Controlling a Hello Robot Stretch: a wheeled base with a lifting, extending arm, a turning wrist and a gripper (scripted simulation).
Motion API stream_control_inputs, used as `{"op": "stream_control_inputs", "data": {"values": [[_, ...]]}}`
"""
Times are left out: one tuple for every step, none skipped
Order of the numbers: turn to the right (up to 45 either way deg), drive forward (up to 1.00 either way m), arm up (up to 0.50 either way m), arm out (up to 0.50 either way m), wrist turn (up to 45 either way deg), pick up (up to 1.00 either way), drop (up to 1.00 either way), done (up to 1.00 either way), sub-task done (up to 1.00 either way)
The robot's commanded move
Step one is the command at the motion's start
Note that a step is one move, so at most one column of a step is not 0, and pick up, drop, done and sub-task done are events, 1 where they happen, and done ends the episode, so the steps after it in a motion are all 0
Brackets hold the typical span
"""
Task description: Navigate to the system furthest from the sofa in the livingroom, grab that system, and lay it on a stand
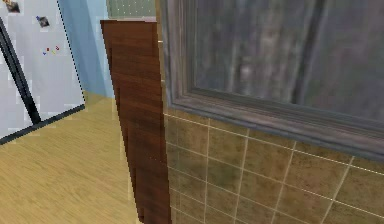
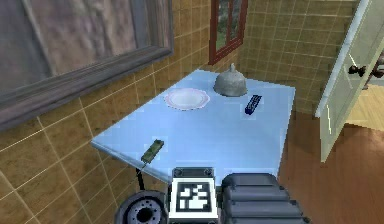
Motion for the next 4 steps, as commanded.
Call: {"op": "stream_control_inputs", "data": {"values": [[0.0,0.00,0.00,0.16,0.0,0.00,0.00,0.00,0.00],[0.0,0.00,0.00,0.00,45.0,0.00,0.00,0.00,0.00],[0.0,0.00,0.00,0.00,45.0,0.00,0.00,0.00,0.00],[0.0,0.00,0.00,0.00,42.0,0.00,0.00,0.00,0.00]]}}
